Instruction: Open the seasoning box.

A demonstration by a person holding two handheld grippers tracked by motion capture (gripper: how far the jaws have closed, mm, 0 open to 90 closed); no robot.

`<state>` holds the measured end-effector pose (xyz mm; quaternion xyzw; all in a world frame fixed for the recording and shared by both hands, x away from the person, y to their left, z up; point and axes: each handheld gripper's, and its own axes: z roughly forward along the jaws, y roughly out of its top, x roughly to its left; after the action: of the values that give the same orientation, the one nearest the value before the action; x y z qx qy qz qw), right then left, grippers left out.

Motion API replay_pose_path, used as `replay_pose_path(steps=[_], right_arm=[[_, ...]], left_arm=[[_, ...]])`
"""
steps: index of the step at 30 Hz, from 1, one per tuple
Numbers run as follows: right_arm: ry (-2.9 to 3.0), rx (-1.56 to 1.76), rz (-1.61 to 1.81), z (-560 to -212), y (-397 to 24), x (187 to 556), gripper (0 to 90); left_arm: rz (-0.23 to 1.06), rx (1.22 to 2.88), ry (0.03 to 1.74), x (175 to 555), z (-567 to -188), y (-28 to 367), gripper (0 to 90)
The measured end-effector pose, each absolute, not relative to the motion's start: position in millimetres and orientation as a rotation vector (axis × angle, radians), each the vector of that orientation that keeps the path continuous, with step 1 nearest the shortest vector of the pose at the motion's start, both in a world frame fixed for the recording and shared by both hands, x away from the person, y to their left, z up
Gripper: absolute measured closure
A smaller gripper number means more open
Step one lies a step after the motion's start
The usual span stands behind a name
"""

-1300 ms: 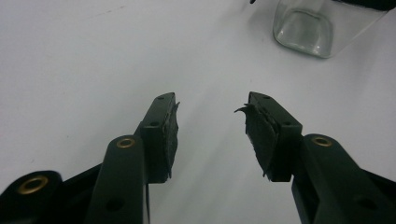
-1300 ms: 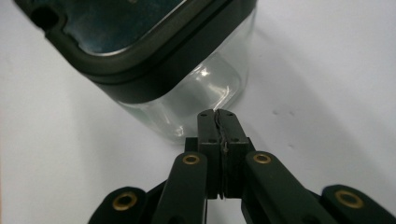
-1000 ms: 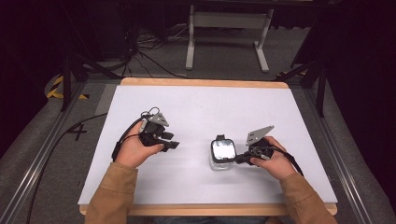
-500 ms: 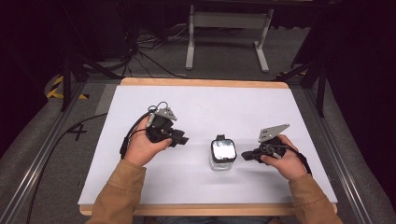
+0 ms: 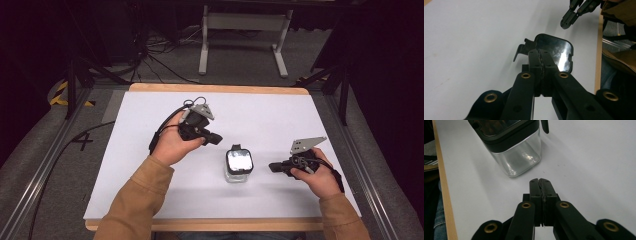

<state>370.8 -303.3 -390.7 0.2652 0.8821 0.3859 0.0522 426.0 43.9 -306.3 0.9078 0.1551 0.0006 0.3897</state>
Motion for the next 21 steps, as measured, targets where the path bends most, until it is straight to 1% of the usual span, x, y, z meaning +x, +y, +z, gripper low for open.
replay_pose_path(steps=[6, 11, 12, 21], right_arm=[[2.666, 0.824, 1.18, -393, -307, 367, 89.6], [2.667, 0.826, 1.186, -393, -307, 366, 89.6], [2.667, 0.818, 1.197, -393, -308, 367, 89.6], [2.67, 0.821, 1.203, -394, -305, 369, 89.7]], left_arm=[[-0.018, 2.324, 0.381, 438, -314, 15, 89.8], [-0.032, 2.312, 0.393, 447, -323, 3, 89.9], [-0.027, 2.326, 0.405, 451, -332, -4, 89.9], [-0.052, 2.334, 0.416, 458, -349, -15, 89.9]])
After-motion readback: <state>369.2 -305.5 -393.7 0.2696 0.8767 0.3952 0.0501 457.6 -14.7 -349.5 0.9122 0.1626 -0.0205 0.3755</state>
